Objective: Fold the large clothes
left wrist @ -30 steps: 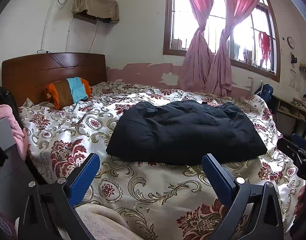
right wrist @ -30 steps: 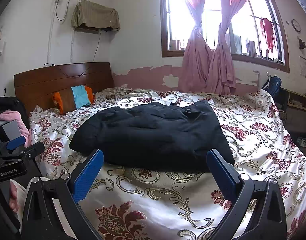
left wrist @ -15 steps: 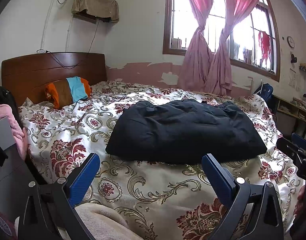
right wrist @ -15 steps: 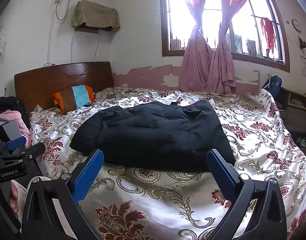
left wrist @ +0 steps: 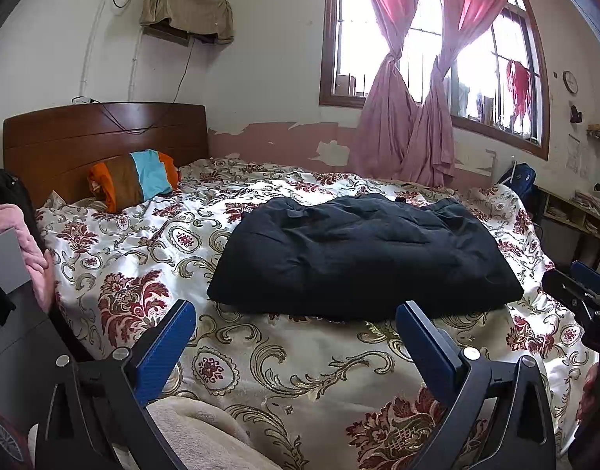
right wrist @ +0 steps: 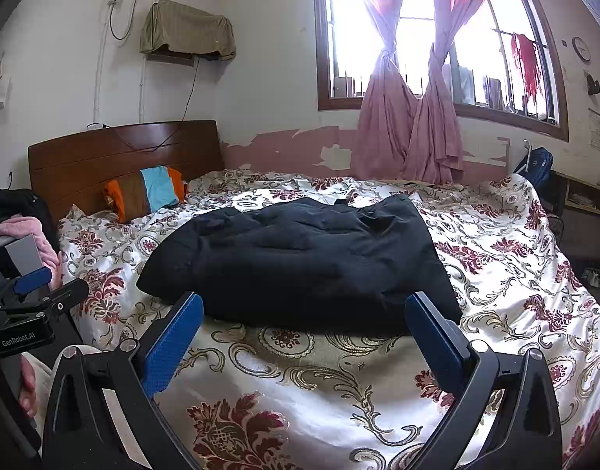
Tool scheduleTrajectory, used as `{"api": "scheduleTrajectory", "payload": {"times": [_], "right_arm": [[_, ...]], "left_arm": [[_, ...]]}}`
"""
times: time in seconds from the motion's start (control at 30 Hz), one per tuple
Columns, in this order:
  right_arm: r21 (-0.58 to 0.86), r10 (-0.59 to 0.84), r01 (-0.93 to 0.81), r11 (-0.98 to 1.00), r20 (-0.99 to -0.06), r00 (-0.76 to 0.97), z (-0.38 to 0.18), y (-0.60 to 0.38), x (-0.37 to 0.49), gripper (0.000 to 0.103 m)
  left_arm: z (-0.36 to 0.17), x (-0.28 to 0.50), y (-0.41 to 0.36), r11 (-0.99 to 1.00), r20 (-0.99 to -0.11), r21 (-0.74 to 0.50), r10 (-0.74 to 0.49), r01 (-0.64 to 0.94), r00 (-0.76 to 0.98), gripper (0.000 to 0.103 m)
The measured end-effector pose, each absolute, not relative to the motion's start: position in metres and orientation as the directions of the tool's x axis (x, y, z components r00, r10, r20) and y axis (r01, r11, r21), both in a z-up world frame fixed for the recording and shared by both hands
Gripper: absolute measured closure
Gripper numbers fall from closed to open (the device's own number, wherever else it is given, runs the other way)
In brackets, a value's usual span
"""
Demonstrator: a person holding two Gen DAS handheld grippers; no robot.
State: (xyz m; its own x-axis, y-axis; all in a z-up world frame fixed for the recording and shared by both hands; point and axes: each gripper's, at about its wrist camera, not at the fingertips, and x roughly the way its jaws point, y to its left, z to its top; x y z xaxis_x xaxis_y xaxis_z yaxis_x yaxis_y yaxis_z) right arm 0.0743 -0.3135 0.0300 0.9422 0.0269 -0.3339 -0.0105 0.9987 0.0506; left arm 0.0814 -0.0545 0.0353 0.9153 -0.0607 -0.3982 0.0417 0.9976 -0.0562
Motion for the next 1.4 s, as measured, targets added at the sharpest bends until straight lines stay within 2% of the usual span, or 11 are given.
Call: {"api": "scheduleTrajectory", "payload": {"times": [1.1,1.27,1.4], "right_arm": [[0.055,0.031,-0.013,0.998,-0.342,0.939,0.025,-0.308,0.069,0.002],[0.054,0.031,-0.013,0.998,-0.343,0.939,0.026,-0.31,0.07,0.002],[0.055,0.03,-0.012,0.998,-0.346,0.938,0.025,-0.308,0.069,0.002]], "left_arm": [[0.03,0.08,-0.055,0.997,-0.402,-0.06,-0.066,0.046,0.913,0.0],[0.024,0.078,-0.056,0.993,-0.411,-0.079,-0.113,0.088,0.905,0.0],[0.026,0.078,-0.059,0.997,-0.413,-0.055,-0.073,0.055,0.908,0.0]]}}
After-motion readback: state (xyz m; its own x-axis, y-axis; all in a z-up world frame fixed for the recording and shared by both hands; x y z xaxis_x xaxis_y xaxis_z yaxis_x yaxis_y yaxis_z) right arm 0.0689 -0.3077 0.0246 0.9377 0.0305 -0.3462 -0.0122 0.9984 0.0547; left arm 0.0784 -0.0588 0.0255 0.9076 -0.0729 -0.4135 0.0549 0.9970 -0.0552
